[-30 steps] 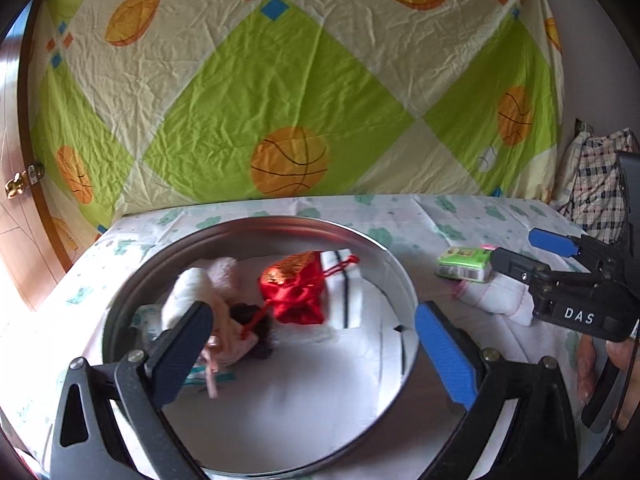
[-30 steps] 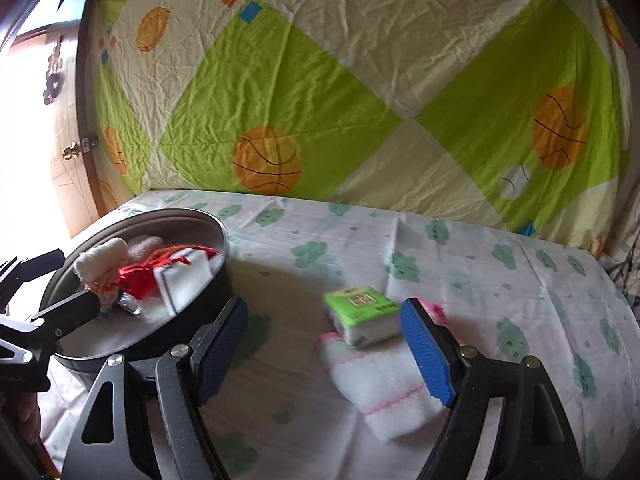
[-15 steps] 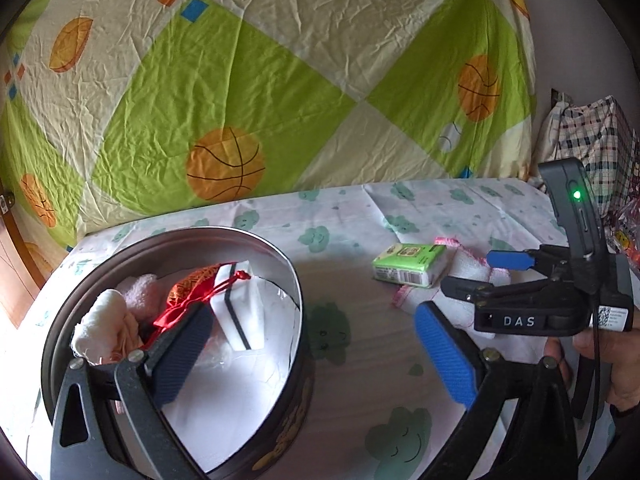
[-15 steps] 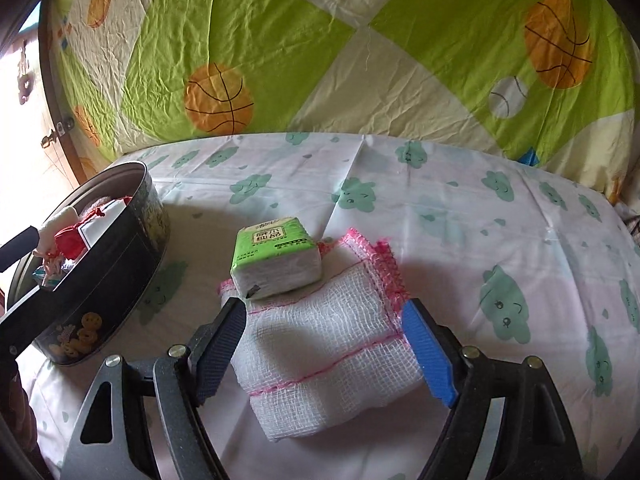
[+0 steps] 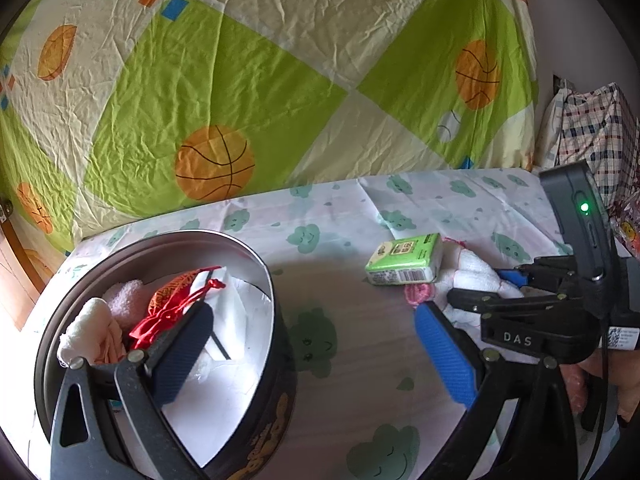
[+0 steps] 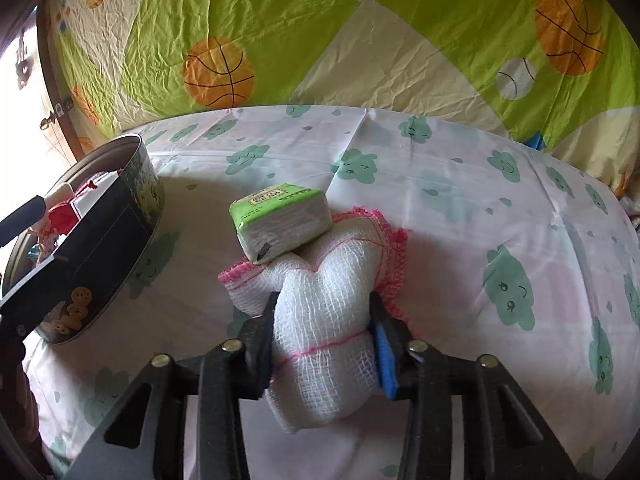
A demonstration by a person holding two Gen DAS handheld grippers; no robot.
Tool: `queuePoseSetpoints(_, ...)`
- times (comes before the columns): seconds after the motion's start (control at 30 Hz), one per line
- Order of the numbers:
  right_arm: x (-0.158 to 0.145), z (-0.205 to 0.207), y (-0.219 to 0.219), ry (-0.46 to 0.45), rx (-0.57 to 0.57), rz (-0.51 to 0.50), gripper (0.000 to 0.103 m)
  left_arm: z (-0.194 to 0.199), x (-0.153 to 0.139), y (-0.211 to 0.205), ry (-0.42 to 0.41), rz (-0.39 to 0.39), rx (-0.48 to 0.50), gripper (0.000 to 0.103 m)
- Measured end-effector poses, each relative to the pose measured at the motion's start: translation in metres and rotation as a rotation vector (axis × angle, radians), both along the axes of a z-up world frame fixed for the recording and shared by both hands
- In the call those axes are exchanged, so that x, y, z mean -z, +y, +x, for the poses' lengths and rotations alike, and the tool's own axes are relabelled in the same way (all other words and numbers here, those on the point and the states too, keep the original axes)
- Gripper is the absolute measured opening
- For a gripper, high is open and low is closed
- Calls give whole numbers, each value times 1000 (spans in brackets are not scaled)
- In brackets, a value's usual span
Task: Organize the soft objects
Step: 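Grasp the pink-edged mesh cloth with the right tool while the left tool grasps the tissue pack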
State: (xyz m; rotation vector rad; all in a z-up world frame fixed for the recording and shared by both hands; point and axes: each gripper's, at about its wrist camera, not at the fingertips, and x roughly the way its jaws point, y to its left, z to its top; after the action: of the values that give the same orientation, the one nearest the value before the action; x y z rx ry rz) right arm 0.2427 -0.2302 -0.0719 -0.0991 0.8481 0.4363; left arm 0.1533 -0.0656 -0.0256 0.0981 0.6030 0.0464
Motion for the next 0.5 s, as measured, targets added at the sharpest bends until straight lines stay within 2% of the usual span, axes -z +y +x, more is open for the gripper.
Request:
queuePoseSetpoints(0.07, -2, -1, -12, 1, 24, 45, 34, 2, 0, -4, 3, 2, 6, 102)
queuePoseSetpoints(0.17, -4, -4, -29, -13, 84, 83, 33, 6, 0, -15, 6, 7, 21, 102)
queuePoseSetpoints(0.3, -9, -6, -44, -42, 163, 90, 33, 14, 4, -34, 21, 16, 56, 102)
queuePoseSetpoints(0.5, -14, -9, -65, -75, 262, 108, 33, 40, 15, -51, 91, -11, 82, 102)
